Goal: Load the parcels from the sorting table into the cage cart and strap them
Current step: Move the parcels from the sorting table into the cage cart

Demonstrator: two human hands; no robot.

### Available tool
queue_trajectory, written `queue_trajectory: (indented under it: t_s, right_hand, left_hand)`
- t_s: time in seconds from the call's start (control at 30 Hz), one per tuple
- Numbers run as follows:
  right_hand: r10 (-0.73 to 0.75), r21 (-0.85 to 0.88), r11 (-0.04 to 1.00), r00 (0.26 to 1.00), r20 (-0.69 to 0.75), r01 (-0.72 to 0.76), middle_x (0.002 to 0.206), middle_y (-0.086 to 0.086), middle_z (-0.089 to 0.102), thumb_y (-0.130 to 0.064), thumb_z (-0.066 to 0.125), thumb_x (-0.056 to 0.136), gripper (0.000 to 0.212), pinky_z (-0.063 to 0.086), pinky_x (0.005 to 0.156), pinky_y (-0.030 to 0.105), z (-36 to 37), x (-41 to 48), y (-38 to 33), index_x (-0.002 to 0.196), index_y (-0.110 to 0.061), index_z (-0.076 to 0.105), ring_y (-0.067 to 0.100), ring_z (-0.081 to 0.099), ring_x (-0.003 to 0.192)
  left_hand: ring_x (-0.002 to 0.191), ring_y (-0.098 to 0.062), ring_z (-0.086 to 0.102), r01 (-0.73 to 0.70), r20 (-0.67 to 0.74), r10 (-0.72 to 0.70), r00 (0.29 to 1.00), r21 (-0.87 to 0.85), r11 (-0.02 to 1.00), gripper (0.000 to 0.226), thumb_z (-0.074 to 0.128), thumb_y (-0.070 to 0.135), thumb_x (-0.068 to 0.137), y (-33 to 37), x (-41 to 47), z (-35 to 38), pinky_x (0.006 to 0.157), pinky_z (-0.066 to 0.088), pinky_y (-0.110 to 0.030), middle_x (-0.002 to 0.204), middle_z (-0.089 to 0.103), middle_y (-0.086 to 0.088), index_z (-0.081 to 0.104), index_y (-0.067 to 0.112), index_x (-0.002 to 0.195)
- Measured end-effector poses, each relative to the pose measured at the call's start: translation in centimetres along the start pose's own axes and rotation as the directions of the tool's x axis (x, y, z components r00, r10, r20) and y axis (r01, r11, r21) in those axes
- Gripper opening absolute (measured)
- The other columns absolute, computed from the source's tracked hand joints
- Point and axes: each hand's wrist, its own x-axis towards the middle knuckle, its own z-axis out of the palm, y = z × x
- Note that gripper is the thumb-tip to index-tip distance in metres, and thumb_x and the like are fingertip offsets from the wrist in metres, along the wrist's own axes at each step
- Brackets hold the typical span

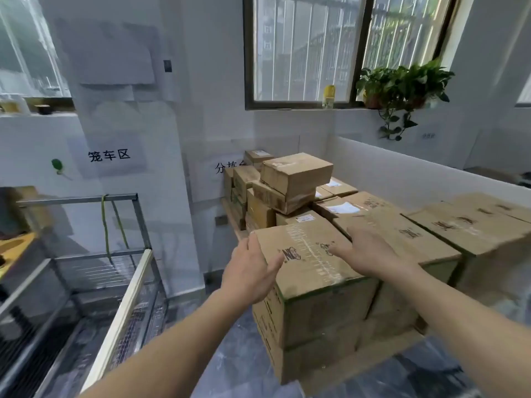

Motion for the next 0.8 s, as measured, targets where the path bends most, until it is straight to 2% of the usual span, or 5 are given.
queue_trajectory:
  t_s: [0.23,0.47,0.57,0.67,0.8]
  right_hand:
    - [0.036,-0.027,0.999,0.99,0.136,-0.033,0.134,0.001,0.06,-0.061,0.06,0.089,0.065,0.048,0.084,0.035,1.8,2.6,1.4,0.138,-0.019,0.052,0.023,0.056,0.117]
    - [0.072,0.002,0.997,0.987,0.145,-0.073,0.133,0.003,0.06,-0.059,0.059,0.09,0.063,0.045,0.087,0.038,2.1,3.9,1.6,0.137,-0.018,0.053,0.027,0.055,0.119]
    - [0.095,0.048,0.994,0.985,0.144,-0.103,0.115,0.004,0.066,-0.057,0.06,0.087,0.046,0.043,0.077,0.036,2.6,4.6,1.6,0.111,-0.017,0.062,0.028,0.058,0.107]
    - [0.154,0.109,0.979,0.976,0.155,-0.172,0.093,0.005,0.066,-0.056,0.062,0.082,0.038,0.041,0.066,0.034,3.1,5.1,1.2,0.081,-0.018,0.059,0.028,0.059,0.09]
    - [0.168,0.099,0.978,0.977,0.131,-0.182,0.08,-0.001,0.058,-0.057,0.064,0.083,0.041,0.032,0.054,0.03,3.2,5.5,0.5,0.078,-0.017,0.058,0.021,0.053,0.075]
  left_hand:
    - [0.108,-0.017,0.059,0.229,0.121,-0.22,0.968,-0.067,0.971,0.055,0.049,0.06,0.092,-0.3,1.4,4.2,0.073,0.046,-0.027,0.131,0.057,0.002,0.039,0.024,0.132]
    - [0.111,-0.021,0.058,0.334,0.167,-0.316,0.934,-0.095,0.938,0.053,0.046,0.054,0.097,0.0,2.1,5.1,0.082,0.05,-0.033,0.133,0.058,-0.002,0.039,0.017,0.134]
    - [0.108,-0.021,0.06,0.412,0.164,-0.388,0.907,-0.156,0.898,0.047,0.051,0.049,0.096,0.2,2.5,5.1,0.085,0.054,-0.037,0.128,0.061,-0.001,0.043,0.017,0.128]
    - [0.098,-0.018,0.062,0.467,0.143,-0.445,0.884,-0.215,0.858,0.04,0.056,0.045,0.088,0.3,2.6,4.8,0.084,0.056,-0.041,0.116,0.065,0.002,0.051,0.018,0.118]
    - [0.096,-0.021,0.061,0.497,0.103,-0.487,0.867,-0.235,0.836,0.031,0.06,0.033,0.083,0.5,2.4,3.9,0.085,0.055,-0.043,0.105,0.064,0.003,0.051,0.018,0.109]
